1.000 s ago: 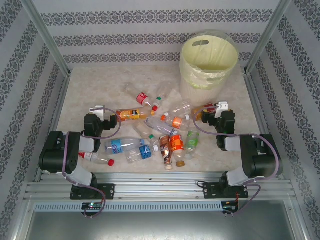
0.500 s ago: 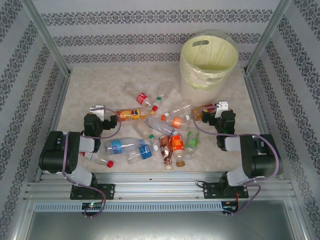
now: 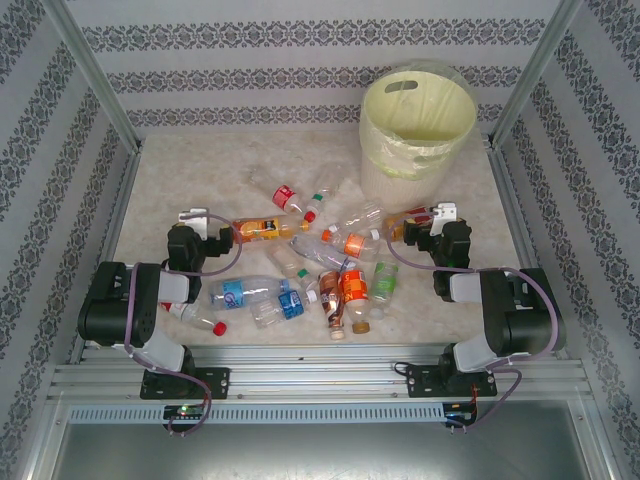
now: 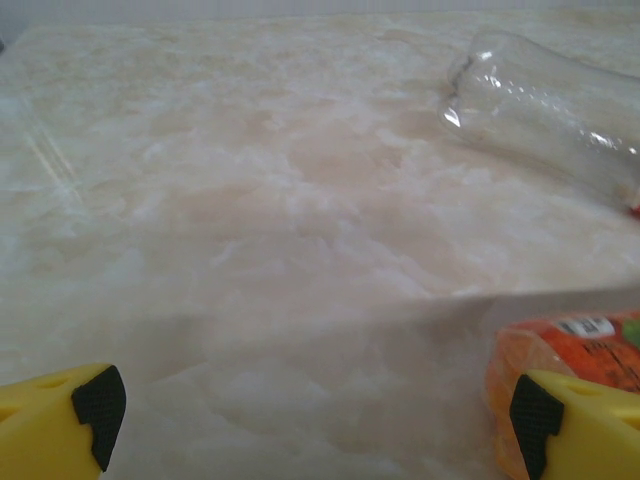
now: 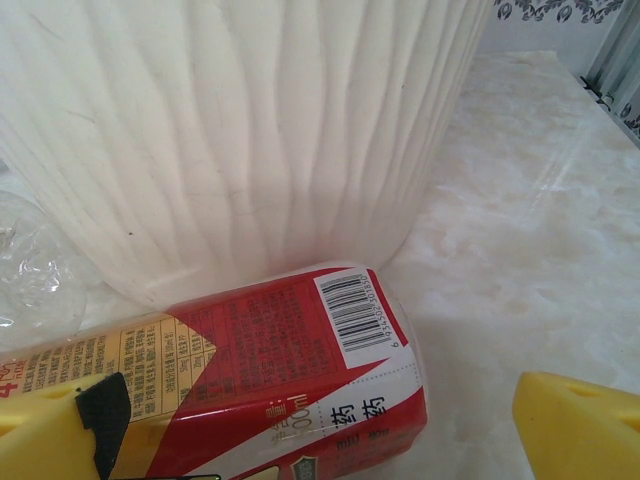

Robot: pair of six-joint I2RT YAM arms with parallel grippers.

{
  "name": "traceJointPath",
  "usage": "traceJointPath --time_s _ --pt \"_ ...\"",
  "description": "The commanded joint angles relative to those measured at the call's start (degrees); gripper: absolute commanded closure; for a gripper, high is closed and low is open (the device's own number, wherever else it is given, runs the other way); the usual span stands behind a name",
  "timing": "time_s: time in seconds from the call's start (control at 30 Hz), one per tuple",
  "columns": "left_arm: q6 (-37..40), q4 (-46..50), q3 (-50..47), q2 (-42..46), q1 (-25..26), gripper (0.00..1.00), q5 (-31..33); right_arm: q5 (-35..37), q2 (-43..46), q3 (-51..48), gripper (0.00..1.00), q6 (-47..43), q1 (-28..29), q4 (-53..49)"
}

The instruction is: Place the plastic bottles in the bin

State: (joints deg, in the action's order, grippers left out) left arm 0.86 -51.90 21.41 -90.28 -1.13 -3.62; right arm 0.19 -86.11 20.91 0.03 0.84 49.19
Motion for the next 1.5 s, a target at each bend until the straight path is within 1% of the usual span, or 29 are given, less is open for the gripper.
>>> traceJointPath --time_s 0.0,0.37,0.5,0.53,0.63,0.73,0.87,0.93,1.07,1.13,1.3,1.4,1.47 --pt "-0.85 -0.96 1.09 -0.54 0.68 0.0 2.11 -1.59 -0.47 1.26 0.02 0.93 -0.42 1.85" --pt "-0.8 -1.7 0.71 -0.42 0.64 0.0 2.04 -1.98 -0.5 1.26 0.02 1.37 -0.83 1.88" --pt "-0.73 -7.44 -2.23 -0.09 0.64 0.0 1.81 -1.68 -0.39 0.81 0.02 1.46 -0.8 2.62" --pt "-0.82 -7.42 -2.64 0.59 0.6 0.0 1.93 -1.76 -0.17 0.72 0.02 1.42 -0.75 2.83" --pt "-0.86 -7.11 -3.01 1.94 0.64 0.0 2.14 -1.21 1.98 0.15 0.02 1.22 -0.58 2.21" --pt "-0.99 -5.07 -3.39 4.94 0.65 0.0 3.01 0.42 6.27 -0.85 0.02 1.05 -0.07 0.45" --pt "-1.3 2.42 -2.83 12.6 1.06 0.0 5.07 3.74 13.33 -0.87 0.02 0.4 1.77 -5.06" --pt "-1.31 7.07 -1.93 17.29 2.03 0.0 7.31 5.62 17.99 -0.87 0.02 0.4 3.41 -10.65" --pt "-6.01 16.52 2.41 24.59 4.05 0.0 7.81 9.83 27.04 0.45 0.02 3.02 6.21 -21.56" --pt "-9.59 24.34 6.56 27.06 5.78 0.0 7.69 12.07 32.12 1.55 0.02 7.06 7.32 -28.78" --pt "-15.62 42.95 17.55 29.15 11.58 0.0 6.08 15.0 41.71 4.18 0.02 16.62 9.71 -45.3" --pt "-17.58 50.59 23.27 29.35 15.92 0.0 4.95 16.15 45.33 5.94 0.02 20.68 11.46 -54.27" --pt "-18.03 54.08 27.25 28.75 18.94 0.0 3.05 17.77 47.11 7.17 0.02 24.11 13.2 -59.95"
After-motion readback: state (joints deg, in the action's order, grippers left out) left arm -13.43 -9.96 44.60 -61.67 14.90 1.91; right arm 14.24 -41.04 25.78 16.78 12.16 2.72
